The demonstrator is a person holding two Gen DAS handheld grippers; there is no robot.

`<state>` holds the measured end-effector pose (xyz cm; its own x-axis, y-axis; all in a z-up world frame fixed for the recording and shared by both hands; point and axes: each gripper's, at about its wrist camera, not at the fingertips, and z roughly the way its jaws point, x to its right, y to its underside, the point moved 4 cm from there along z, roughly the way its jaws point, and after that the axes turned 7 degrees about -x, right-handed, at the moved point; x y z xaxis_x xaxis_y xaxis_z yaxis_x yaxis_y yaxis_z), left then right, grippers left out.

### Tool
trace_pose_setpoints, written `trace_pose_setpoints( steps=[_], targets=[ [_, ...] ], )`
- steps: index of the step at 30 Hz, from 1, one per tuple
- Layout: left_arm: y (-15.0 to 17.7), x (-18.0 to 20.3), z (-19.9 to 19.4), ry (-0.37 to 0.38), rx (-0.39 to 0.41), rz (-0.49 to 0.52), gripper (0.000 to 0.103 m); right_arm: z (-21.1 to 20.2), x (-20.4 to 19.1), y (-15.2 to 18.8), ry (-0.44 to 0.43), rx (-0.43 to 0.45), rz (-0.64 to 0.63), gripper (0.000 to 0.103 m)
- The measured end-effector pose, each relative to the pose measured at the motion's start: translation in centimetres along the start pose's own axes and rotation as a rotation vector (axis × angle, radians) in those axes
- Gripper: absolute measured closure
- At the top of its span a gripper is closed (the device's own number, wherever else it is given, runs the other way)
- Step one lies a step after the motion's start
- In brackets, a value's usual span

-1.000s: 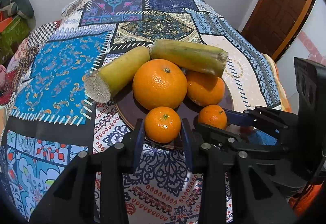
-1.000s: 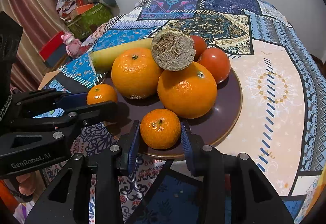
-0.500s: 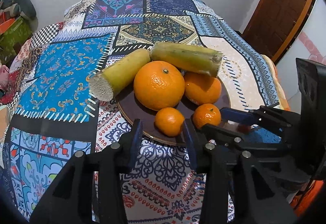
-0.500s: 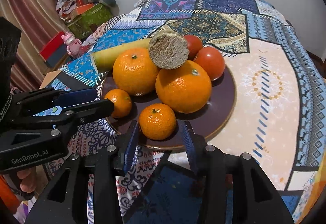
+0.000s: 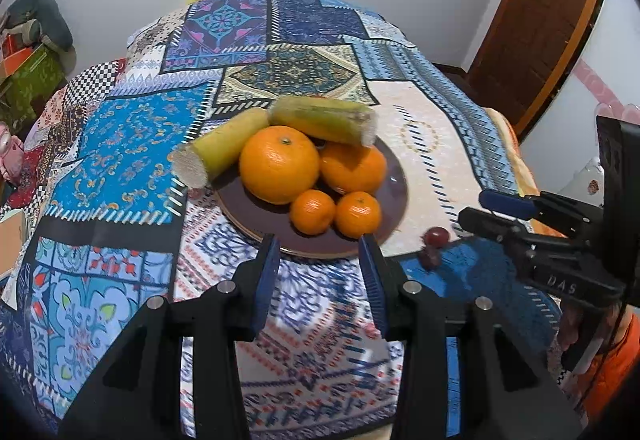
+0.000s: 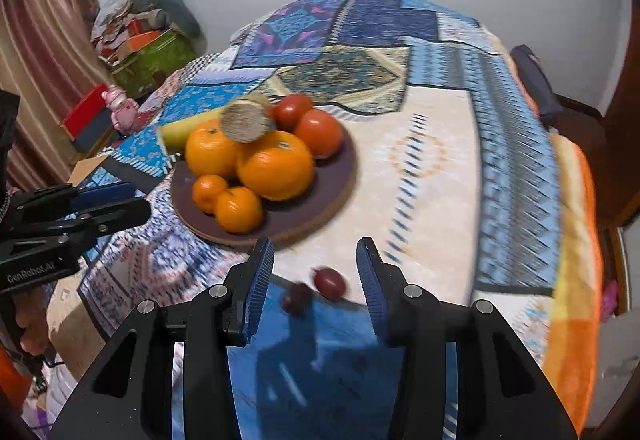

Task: Organize fruits
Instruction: 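Grasp a dark red date with the left tool while the right tool grasps another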

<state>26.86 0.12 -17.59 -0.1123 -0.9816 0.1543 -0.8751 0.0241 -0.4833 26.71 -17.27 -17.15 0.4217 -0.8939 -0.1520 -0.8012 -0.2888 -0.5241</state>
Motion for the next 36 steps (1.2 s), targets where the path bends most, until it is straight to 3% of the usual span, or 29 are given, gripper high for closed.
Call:
trace_pose_setpoints(
  steps=[16,28,31,36],
  targets=[
    [1.5,7.2,3.9,0.055,-0.083,0.057,0.063,-1.2,2.7,3.1,-0.013,-0.003,0.027,0.063],
    [1.0,9.7,8.5,0.082,-0.167,0.072,0.076,0.5,2.5,3.2,-0.047,-0.022,0.014,0.077],
    [0.7,9.7,9.0,0.09,-0.179,0.071,0.086,0.9,2.4,3.0,-0.049,-0.026,0.015,0.077],
    [0.8,9.0,8.9,0.102,-0.171,0.061,0.088,1.7,2.0,2.5,-0.061,-0.042,0.01,0.077]
  ],
)
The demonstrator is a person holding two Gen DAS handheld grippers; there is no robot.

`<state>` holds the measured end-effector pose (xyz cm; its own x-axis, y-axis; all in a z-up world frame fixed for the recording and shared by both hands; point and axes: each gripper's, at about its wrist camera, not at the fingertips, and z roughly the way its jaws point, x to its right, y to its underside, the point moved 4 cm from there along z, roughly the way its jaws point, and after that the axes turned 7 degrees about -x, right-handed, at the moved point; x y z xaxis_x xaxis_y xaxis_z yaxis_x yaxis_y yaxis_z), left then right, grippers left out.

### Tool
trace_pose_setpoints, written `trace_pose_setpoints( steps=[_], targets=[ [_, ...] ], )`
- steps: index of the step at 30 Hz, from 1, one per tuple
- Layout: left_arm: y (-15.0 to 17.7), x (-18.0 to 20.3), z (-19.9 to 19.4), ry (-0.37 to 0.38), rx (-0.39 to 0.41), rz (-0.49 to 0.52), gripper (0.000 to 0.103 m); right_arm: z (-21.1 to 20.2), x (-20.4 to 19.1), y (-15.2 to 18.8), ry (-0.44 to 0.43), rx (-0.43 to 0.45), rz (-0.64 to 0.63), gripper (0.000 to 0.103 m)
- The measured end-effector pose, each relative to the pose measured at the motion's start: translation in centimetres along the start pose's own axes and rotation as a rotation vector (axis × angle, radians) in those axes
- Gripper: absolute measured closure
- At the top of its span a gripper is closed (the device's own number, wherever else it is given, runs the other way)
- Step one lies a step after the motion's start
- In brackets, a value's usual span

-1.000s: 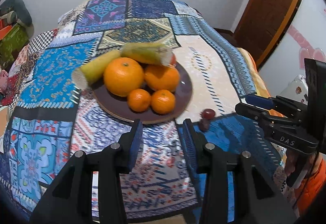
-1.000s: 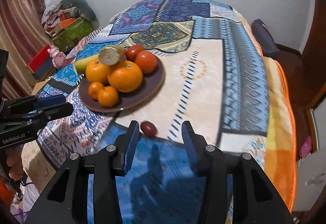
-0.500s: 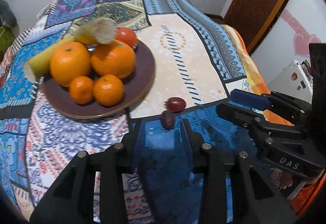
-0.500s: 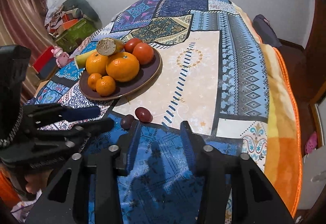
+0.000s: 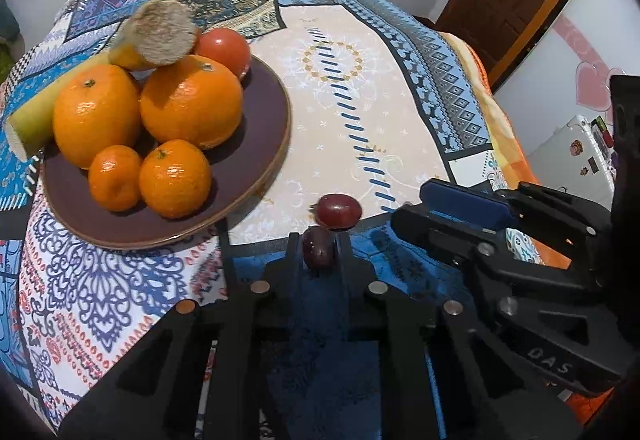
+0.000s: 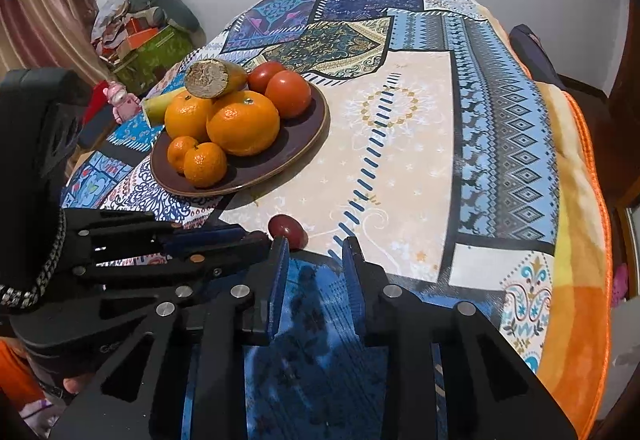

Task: Organize fruits
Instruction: 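Grasp a dark red date with the left tool while the right tool grasps another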

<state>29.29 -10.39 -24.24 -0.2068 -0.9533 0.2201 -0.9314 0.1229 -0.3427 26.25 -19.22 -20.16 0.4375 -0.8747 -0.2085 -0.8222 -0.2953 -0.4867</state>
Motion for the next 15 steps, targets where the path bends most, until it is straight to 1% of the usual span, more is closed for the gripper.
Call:
trace_pose_setpoints(
  steps=[4,9,14,15],
  targets=[
    [0.3,-1.0,-1.1,-0.008,0.026,-0.011,0.088,0.8,-0.6,-0.3,-0.006,-0.019,-0.012,0.077],
    [0.7,-2.1,-2.3,-0.038,0.054,-0.01,0.088,2.4,-1.5,-0.6,-0.002,-0.047,-0.03,0.077],
    [0.7,-3.1,-2.6,-0.027,0.059,-0.03,0.088,3.5,-1.9,-0.8,0.024,-0.06,-0.05,0.077],
    [0.7,-3.1,-2.6,-0.025,0.061,-0.032,0.088,3.5,-1.9,-0.8,0.026,-0.058,-0.049,0.079]
  ],
)
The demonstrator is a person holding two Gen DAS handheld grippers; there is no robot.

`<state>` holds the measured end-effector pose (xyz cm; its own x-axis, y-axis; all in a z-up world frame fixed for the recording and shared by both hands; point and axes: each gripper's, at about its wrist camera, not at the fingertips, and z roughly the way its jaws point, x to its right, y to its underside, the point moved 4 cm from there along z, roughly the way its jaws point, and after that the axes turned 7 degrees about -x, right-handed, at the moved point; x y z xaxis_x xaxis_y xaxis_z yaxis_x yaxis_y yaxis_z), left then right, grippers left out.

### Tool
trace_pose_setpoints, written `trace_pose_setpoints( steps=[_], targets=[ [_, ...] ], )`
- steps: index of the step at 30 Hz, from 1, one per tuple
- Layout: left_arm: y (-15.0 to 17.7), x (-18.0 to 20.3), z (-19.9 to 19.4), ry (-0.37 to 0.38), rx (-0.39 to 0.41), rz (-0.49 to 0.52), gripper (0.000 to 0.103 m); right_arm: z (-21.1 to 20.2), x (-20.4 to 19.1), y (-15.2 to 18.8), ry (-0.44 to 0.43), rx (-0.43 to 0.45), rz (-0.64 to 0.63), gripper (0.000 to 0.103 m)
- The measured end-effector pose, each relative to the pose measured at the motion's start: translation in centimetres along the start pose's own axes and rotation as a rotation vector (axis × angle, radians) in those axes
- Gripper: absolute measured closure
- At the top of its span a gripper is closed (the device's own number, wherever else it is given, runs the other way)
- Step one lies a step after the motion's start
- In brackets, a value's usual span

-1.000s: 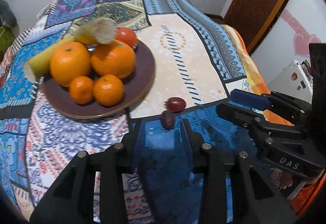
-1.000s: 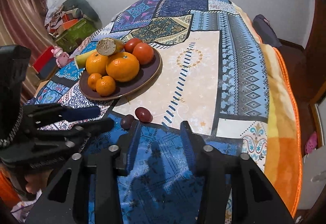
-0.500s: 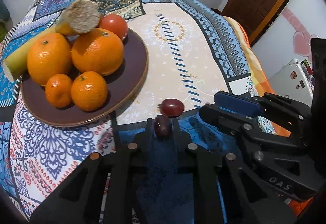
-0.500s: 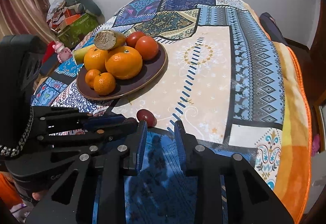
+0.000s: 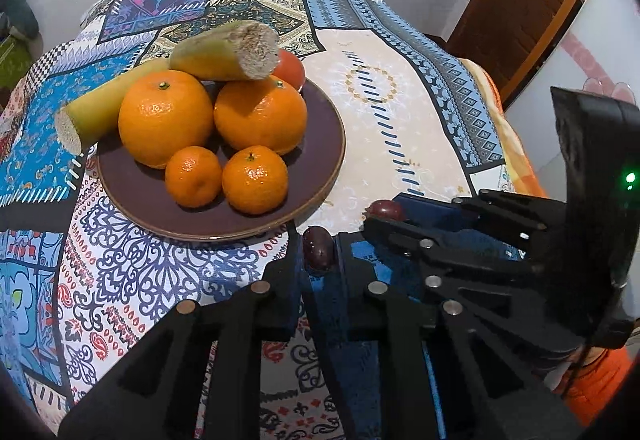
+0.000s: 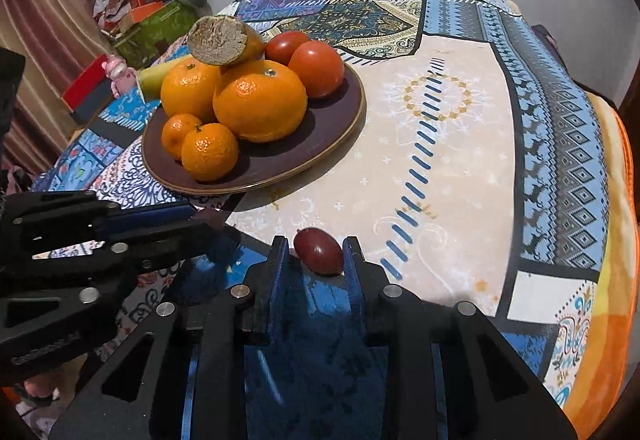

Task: Organize fruits
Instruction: 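Grasp a dark red date with the left tool while the right tool grasps another, then lower both dates onto the plate between the mandarins and open both tools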

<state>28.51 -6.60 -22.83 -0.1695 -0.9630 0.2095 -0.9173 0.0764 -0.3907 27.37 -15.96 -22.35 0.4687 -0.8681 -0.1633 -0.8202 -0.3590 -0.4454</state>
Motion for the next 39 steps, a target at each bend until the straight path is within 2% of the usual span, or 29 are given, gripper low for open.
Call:
trace_pose_setpoints(
  steps=[7,13,20,25,33,39],
  targets=[
    [0.0,0.1,-0.8,0.002,0.021,0.004,0.088,-0.6,-0.3,0.0,0.007,0.008,-0.004,0.082],
    [-0.5,-0.7,-3.6,0.002,0.077,-0.015,0.088,-2.4,-0.7,-0.5,-0.007,0.053,0.003,0.082],
    [-1.3,-2.9,-7.5,-0.026,0.156,-0.043,0.088,-4.5,-1.7,-2.1,-0.017,0.118,-0.004,0.082],
    [-2.0,-5.1,-9.0,-0.065,0.188,-0.065,0.088,-4.5,-2.4,-3.3,-0.023,0.138,-0.008,0.082],
    [-2.5,-8.4,-8.7,-0.111,0.185,-0.104,0.088,-2.6,-2.9,-4.4,-0.028,0.123,-0.007,0.082],
    [-3.0,-9.7,-6.8,-0.101,0.153,-0.123,0.088,-1.0,-2.9,-4.8,-0.033,0.099,0.006,0.082]
  ],
)
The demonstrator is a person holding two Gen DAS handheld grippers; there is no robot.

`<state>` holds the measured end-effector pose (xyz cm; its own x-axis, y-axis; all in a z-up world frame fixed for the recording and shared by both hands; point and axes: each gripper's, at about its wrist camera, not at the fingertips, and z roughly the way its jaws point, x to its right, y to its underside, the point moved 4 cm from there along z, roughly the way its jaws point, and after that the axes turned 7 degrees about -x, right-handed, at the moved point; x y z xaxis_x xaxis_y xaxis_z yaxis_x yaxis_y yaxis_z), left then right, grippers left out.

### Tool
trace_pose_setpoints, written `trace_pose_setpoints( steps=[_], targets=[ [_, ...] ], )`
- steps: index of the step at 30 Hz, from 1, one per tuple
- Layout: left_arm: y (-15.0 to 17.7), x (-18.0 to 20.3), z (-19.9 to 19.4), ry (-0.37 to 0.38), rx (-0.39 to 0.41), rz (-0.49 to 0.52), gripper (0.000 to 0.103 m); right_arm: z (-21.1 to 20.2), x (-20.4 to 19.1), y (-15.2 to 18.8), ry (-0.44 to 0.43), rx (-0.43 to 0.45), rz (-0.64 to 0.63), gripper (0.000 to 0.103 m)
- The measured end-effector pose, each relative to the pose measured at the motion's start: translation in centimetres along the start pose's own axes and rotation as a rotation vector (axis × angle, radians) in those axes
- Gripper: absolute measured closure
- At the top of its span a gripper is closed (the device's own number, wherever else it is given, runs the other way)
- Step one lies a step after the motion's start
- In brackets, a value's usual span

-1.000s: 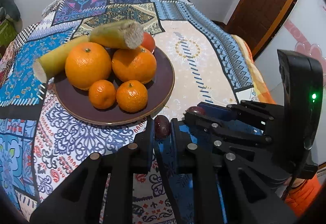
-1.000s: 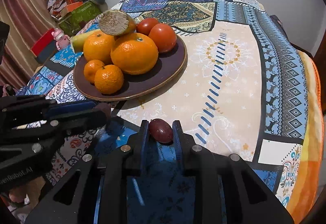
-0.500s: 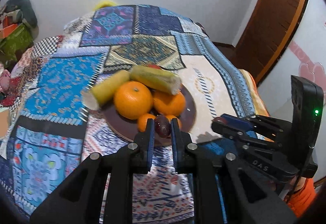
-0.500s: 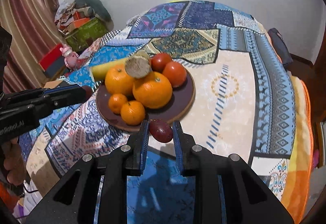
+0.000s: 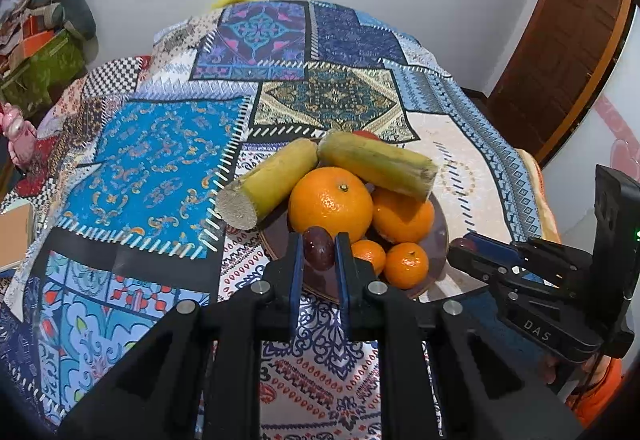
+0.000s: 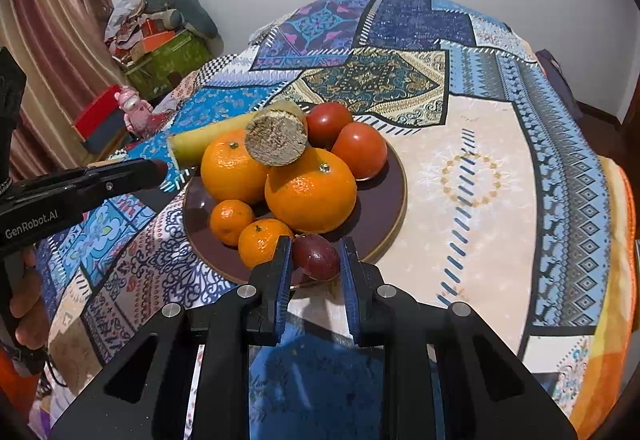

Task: Organize fruits
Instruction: 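Lower both dates onto the plate between the mandarins and open both tools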

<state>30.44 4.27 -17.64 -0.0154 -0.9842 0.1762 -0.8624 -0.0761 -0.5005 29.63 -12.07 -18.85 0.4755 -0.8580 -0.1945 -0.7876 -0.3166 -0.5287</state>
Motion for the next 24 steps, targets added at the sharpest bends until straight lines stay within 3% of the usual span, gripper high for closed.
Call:
trace_pose_setpoints(
  steps=[13,24],
  targets=[
    [0.4,-0.2,3.6,0.045,-0.066,-0.02,0.088,2.4,0.6,0.1,-0.009,-0.036,0.029,0.081],
    [0.7,-0.2,2.5,0.057,-0.058,-0.032,0.08,0.6,0.8,0.4,0.015,-0.023,0.031,0.079]
  ],
)
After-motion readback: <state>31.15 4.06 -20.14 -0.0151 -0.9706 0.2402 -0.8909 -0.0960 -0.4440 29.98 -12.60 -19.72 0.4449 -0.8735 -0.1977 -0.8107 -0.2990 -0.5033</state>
